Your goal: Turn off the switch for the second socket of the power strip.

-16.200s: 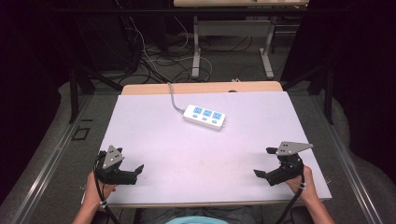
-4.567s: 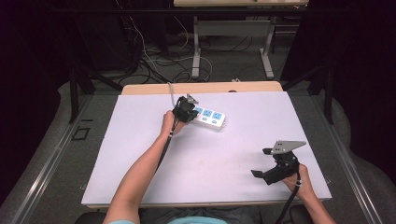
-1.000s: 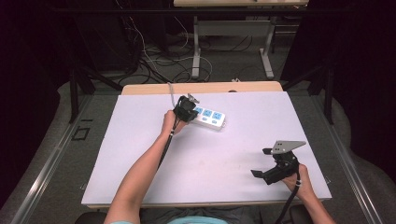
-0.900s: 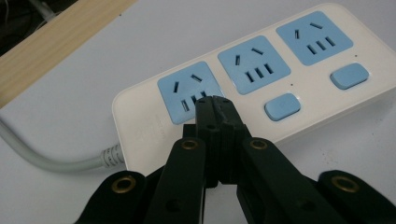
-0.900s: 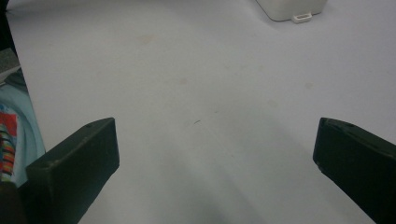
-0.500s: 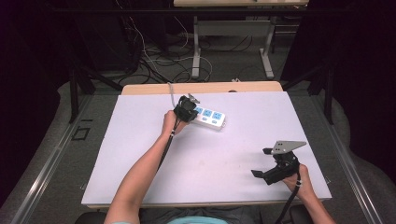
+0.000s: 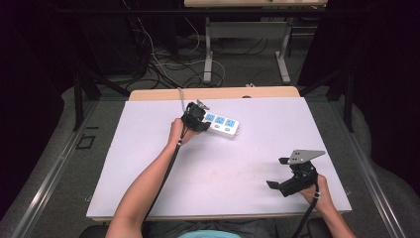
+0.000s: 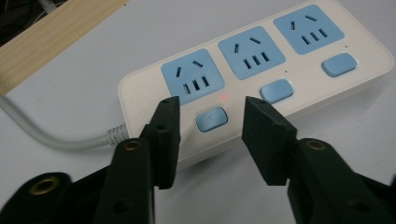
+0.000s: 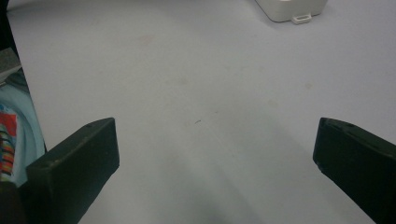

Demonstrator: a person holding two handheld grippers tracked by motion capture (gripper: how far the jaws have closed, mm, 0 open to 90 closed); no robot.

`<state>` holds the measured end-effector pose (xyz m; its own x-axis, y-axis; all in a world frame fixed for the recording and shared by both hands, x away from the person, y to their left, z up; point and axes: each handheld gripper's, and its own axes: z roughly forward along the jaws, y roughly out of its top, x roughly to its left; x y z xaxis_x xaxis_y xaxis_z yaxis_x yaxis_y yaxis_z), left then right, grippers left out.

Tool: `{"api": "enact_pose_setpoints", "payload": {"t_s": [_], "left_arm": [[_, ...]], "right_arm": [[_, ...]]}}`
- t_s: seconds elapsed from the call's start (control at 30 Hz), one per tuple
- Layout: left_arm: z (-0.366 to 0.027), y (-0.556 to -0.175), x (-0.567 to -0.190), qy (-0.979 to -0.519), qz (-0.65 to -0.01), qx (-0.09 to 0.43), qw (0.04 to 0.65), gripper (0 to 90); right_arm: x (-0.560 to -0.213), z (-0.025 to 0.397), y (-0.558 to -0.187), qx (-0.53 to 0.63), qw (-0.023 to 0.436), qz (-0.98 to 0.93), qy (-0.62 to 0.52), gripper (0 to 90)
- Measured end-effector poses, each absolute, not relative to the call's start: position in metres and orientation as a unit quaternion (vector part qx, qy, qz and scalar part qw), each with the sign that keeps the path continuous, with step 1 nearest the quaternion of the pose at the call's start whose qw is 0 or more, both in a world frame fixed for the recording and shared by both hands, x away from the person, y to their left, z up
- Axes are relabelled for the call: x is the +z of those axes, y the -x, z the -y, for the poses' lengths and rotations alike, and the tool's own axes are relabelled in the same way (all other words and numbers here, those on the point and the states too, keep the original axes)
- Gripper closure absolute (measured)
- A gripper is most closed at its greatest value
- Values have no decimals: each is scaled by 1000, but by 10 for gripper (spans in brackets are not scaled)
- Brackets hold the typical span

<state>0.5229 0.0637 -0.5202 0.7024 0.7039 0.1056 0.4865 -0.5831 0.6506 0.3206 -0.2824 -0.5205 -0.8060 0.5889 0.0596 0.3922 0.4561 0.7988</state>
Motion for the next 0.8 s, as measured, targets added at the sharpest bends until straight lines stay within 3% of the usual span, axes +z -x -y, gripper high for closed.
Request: {"api": "enact_pose_setpoints", "payload": {"t_s": [0.13,0.3,0.8], "left_arm": [[-68,-518,-516,-871,-344,173,305,343],[-73,-509,-511,-869,-347,177,304,235],[-99,-471,-497,-871,-347,200,285,65]], "right_arm": [[-520,283,-320,432,109,-846,-293,0],[-520,283,-320,434,112,-844,-294,0],[-520,282,-320,427,104,-849,-294,0]]}}
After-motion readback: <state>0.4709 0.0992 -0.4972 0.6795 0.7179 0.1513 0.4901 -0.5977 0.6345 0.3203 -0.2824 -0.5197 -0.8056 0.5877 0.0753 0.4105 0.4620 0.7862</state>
